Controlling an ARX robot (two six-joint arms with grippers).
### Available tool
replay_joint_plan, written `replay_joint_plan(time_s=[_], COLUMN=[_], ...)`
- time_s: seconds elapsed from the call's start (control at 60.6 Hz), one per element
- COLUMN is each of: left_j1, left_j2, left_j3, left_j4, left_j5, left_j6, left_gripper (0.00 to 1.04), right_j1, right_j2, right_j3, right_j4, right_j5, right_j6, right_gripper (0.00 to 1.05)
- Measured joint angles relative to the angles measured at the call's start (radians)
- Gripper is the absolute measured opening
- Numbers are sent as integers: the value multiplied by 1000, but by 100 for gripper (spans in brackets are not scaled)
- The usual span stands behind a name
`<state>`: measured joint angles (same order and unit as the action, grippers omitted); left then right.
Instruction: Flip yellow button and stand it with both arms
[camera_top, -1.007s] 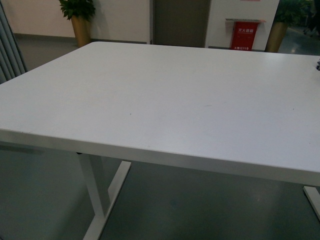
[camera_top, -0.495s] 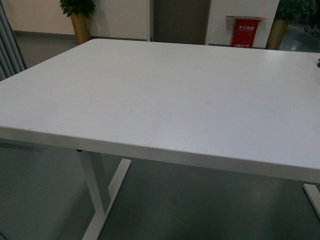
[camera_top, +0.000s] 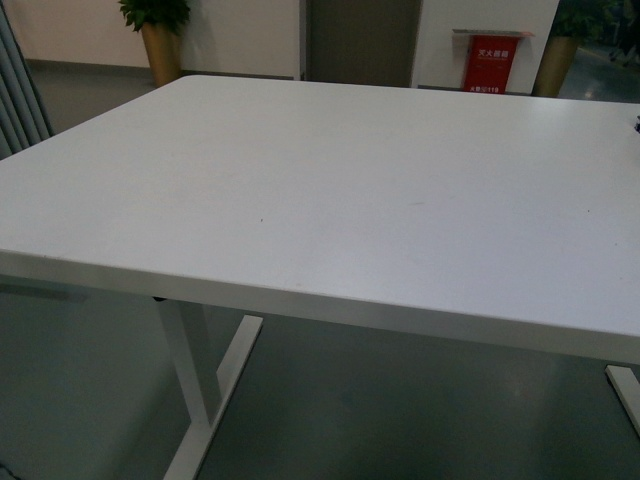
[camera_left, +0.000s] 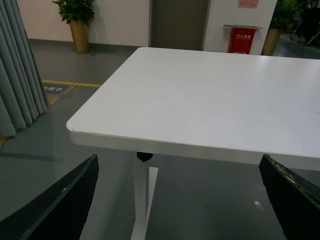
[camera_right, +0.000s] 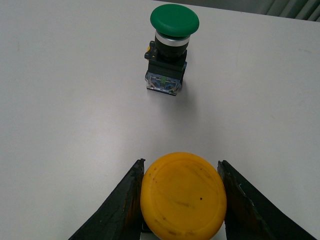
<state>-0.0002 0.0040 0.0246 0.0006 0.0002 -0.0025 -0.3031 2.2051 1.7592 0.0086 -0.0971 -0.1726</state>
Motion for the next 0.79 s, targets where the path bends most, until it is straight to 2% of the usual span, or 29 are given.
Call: replay_joint_plan(time_s=[0.33,0.413,0.677,0.792], left_j1=[0,0,0,0], left_j2=[0,0,0,0], left_j3=[0,0,0,0], left_j4=[0,0,0,0], left_j5=[0,0,0,0], left_j6=[0,0,0,0], left_gripper=[99,99,99,99], right_j1=[-1,-2,-5,-7], right_j2=[6,6,6,6], right_j3=[12,12,16,30], right_j4=[-5,-6,-6,-13], right_j5=[-3,-10,-10,-16], right_j6=[-8,-9,-10,-11], right_gripper=[39,58,98,97])
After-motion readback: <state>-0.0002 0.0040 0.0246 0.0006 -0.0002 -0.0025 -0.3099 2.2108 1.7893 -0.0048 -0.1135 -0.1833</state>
